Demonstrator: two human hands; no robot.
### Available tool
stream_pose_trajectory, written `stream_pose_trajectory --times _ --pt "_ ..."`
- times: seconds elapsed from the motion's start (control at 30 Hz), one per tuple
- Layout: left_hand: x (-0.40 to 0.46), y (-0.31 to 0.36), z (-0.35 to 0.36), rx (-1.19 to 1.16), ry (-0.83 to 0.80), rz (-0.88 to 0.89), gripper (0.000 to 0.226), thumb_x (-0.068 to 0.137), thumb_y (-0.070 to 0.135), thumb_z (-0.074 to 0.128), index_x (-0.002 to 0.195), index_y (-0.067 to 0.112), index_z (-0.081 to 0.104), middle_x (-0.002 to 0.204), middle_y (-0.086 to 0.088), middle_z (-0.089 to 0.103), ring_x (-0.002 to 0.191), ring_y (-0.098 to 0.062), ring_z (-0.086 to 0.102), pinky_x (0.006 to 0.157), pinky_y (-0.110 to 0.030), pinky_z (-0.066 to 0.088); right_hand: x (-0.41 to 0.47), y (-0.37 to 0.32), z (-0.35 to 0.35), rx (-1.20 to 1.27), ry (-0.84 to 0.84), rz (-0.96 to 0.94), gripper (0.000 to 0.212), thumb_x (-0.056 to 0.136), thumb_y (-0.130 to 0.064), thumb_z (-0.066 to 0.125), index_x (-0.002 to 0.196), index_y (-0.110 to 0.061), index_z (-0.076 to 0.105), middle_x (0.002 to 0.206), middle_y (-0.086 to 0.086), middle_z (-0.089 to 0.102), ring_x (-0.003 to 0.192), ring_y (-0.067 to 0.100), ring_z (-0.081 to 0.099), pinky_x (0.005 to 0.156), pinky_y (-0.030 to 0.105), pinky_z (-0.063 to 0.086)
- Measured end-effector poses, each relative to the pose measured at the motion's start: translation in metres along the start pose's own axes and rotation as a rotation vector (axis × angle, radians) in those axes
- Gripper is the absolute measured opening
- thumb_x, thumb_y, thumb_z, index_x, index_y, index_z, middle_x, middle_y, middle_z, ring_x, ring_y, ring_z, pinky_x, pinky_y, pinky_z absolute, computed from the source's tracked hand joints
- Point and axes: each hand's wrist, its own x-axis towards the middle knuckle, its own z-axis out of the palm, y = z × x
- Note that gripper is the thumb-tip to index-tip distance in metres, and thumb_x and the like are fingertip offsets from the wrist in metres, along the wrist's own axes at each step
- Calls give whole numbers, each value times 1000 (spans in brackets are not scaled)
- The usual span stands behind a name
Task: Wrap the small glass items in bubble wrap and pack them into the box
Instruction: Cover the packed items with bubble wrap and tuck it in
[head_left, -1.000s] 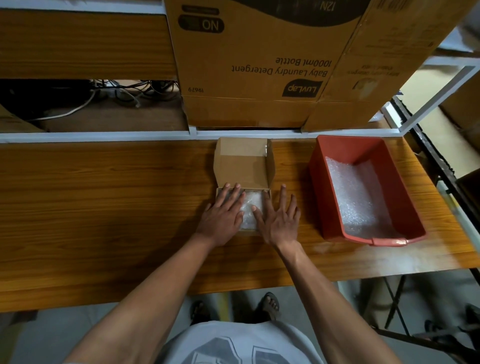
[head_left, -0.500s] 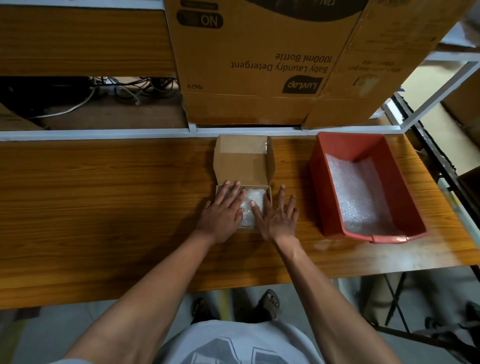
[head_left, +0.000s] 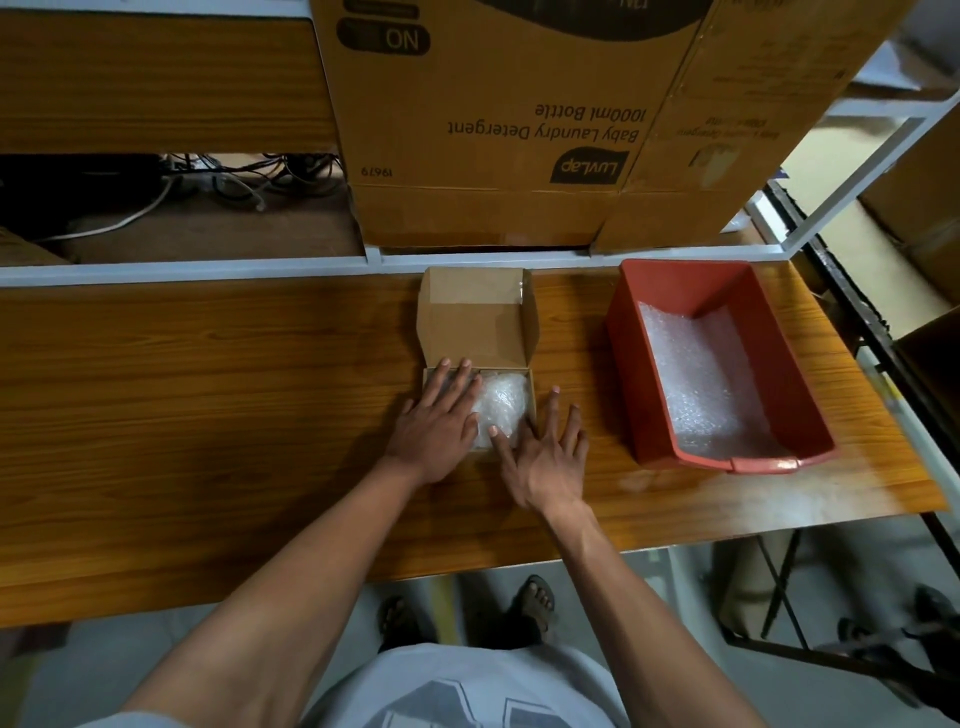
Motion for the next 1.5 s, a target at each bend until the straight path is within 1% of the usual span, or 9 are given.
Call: stream_pose_trajectory --times 0.2,0.37,0.5,0.6,0.67,0.73,1.03,1.2,1.5 --pt "0 0 0 -13 2 1 62 110 52 20 168 39 -1 170 25 -27 156 -8 -30 121 -66 21 -22 17 7 -135 240 -97 65 106 -67 23 134 -27 65 176 10 5 158 43 9 122 60 27" --pt "0 -1 1 -6 -2 6 63 110 52 21 168 38 0 170 24 -27 156 -7 -31 121 -66 21 -19 9 3 -48 33 -29 72 103 -75 16 137 -34 63 175 8 -18 160 43 -8 125 60 11" --pt "0 -1 -1 -3 -7 15 63 111 52 20 168 37 1 171 23 -26 156 -9 -31 121 -66 21 -8 1 -14 -10 -13 -10 74 104 -73 15 124 -31 72 176 9 -11 160 43 -10 125 60 9" --pt "-1 0 -1 -8 -8 9 62 111 52 20 168 37 2 171 23 -25 156 -9 -30 121 -66 21 -1 4 -19 -112 181 -74 52 105 -54 45 144 -22 61 173 18 19 157 49 14 120 59 27" --pt "0 -1 1 -10 -6 8 62 111 53 19 168 37 1 170 24 -26 156 -8 -30 121 -65 20 7 1 -22 -109 268 -187 61 97 -36 63 151 -13 49 161 20 39 146 45 35 113 56 42" --pt "1 -2 3 11 11 13 63 110 55 18 168 37 0 171 22 -25 157 -10 -30 123 -64 18 18 -7 -23 -83 257 -324 59 96 -28 58 151 -11 46 154 16 45 137 37 45 107 49 47" --pt "0 -3 13 132 179 -89 80 100 65 23 162 16 35 178 -3 -3 163 -23 -2 123 -66 15 44 -14 0 -168 201 -298 60 103 -46 33 156 -19 38 155 7 46 136 29 47 112 54 38" --pt "2 -5 11 139 134 -194 92 96 79 26 162 16 34 176 -3 -16 161 -34 -13 122 -69 3 45 -15 1 -202 187 -276 64 98 -50 32 155 -22 38 152 6 46 133 33 43 109 59 35" --pt "5 -1 4 145 49 -295 106 87 92 21 164 19 31 169 3 -36 155 -34 -35 123 -70 -1 45 -15 4 -135 131 -228 62 100 -53 34 156 -27 29 158 10 36 154 45 19 123 69 12"
